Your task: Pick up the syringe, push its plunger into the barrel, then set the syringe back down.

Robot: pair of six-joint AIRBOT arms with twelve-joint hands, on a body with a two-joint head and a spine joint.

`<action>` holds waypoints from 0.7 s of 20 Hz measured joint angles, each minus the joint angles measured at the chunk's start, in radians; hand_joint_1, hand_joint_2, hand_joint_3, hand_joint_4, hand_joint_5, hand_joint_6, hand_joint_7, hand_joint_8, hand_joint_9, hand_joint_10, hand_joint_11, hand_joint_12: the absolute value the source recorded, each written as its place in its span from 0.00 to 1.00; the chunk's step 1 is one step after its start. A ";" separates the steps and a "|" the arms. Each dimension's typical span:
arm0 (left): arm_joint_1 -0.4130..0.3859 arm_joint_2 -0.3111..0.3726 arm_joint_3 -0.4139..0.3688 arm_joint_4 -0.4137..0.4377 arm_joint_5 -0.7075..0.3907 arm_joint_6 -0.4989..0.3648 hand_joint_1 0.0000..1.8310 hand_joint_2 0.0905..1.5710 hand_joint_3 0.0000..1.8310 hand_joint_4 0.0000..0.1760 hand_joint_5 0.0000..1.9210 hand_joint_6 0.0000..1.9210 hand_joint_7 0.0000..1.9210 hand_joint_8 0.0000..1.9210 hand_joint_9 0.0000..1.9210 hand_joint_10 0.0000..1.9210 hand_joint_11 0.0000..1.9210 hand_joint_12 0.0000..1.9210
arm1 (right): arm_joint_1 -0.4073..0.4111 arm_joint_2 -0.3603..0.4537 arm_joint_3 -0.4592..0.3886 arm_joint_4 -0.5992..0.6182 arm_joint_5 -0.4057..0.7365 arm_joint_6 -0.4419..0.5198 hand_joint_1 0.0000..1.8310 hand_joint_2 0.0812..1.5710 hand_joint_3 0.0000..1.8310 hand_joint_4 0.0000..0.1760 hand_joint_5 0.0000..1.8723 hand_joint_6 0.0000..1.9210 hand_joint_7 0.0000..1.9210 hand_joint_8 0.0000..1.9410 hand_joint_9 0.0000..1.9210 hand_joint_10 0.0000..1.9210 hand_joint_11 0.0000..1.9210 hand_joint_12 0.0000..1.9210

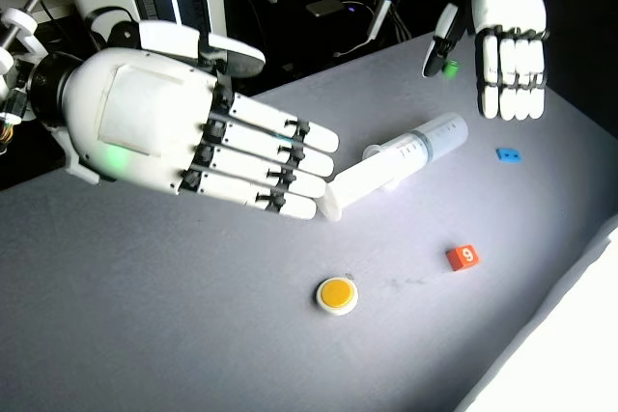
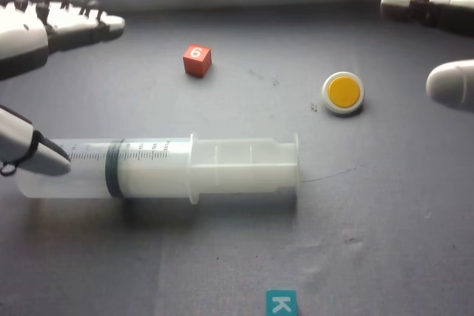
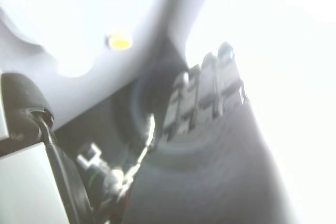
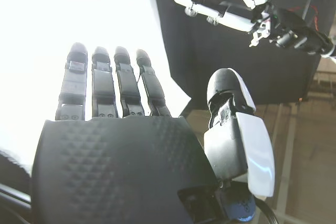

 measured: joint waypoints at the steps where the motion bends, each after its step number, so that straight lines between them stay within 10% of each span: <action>1: 0.000 -0.009 -0.005 -0.042 0.061 0.000 0.57 0.53 0.00 0.00 0.00 0.00 0.00 0.00 0.00 0.00 0.00 0.00 | 0.000 0.000 -0.008 -0.004 -0.009 -0.008 0.00 0.80 0.00 0.00 0.05 0.00 0.03 0.00 0.01 0.00 0.00 0.06; 5: 0.000 -0.052 -0.008 -0.142 0.274 0.001 0.55 0.51 0.00 0.00 0.00 0.00 0.00 0.00 0.00 0.00 0.00 0.01 | 0.030 0.000 -0.031 -0.007 -0.025 -0.014 0.00 0.80 0.00 0.00 0.06 0.00 0.04 0.00 0.02 0.00 0.00 0.06; 14: 0.000 -0.175 0.022 -0.173 0.389 0.000 0.56 0.48 0.00 0.00 0.00 0.00 0.00 0.00 0.00 0.00 0.00 0.06 | -0.014 0.000 -0.089 0.166 0.028 -0.014 0.00 0.80 0.00 0.00 0.06 0.00 0.06 0.01 0.03 0.01 0.01 0.01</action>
